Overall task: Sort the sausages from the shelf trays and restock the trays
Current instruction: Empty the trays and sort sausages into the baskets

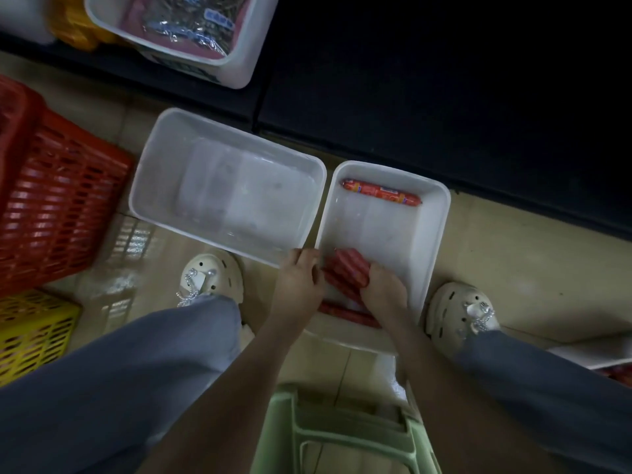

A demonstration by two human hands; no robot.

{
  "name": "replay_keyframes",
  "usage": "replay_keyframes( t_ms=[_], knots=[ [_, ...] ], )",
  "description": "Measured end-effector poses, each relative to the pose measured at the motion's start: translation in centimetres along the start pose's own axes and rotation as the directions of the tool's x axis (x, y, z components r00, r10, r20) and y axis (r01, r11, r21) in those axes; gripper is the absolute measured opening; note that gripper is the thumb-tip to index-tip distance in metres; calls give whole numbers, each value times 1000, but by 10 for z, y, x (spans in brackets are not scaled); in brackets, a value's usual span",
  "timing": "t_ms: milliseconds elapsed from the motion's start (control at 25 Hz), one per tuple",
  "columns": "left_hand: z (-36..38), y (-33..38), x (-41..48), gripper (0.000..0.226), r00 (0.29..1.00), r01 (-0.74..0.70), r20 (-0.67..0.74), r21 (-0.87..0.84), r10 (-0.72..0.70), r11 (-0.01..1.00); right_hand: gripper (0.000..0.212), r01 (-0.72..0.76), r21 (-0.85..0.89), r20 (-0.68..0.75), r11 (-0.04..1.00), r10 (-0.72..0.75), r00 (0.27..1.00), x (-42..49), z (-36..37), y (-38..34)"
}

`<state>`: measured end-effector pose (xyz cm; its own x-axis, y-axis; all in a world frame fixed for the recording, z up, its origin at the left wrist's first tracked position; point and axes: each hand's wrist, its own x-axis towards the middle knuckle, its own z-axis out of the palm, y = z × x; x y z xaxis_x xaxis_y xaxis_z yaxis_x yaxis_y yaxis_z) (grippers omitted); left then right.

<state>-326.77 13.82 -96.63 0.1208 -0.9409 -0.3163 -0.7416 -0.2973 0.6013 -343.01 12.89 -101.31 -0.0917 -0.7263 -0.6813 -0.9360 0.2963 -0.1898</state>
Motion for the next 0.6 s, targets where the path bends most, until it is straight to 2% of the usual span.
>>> replay_keyframes(
  t_ms=[80, 120, 160, 200, 240, 280, 320, 360, 440, 600],
  knots=[
    [-7, 15, 5, 19, 977, 208, 85, -184, -196, 961, 22, -106, 332, 2, 937, 112, 994, -3, -22, 1],
    [-11, 27, 6, 19, 958, 278, 142, -264, -248, 923, 15, -150, 541, 46, 827, 149, 988, -9, -35, -4],
    [-14, 37, 8, 22, 920, 380, 246, -382, -304, 842, 11, -180, 725, 108, 664, 149, 983, -19, -50, -11],
    [-20, 52, 10, 27, 851, 511, 414, -508, -324, 693, 12, -185, 854, 150, 486, 110, 982, -32, -64, -19],
    [-28, 67, 10, 34, 748, 648, 605, -580, -273, 493, 14, -172, 931, 169, 323, 38, 985, -46, -80, -28],
    [-41, 82, 9, 39, 670, 730, 719, -596, -183, 334, 16, -146, 970, 158, 193, -46, 986, -62, -98, -37],
    [-54, 95, 8, 39, 643, 757, 758, -608, -111, 237, 19, -119, 988, 131, 102, -123, 984, -75, -115, -45],
    [-67, 106, 9, 36, 673, 731, 737, -653, -59, 197, 25, -92, 995, 99, 41, -191, 977, -89, -134, -53],
    [-101, 127, 6, 26, 773, 613, 634, -756, 24, 230, 34, -43, 999, 33, -29, -289, 957, -116, -170, -67],
    [-179, 165, -22, 22, 854, 466, 507, -846, 118, 257, 39, 76, 996, -88, -46, -397, 914, -180, -230, -97]
  ],
)
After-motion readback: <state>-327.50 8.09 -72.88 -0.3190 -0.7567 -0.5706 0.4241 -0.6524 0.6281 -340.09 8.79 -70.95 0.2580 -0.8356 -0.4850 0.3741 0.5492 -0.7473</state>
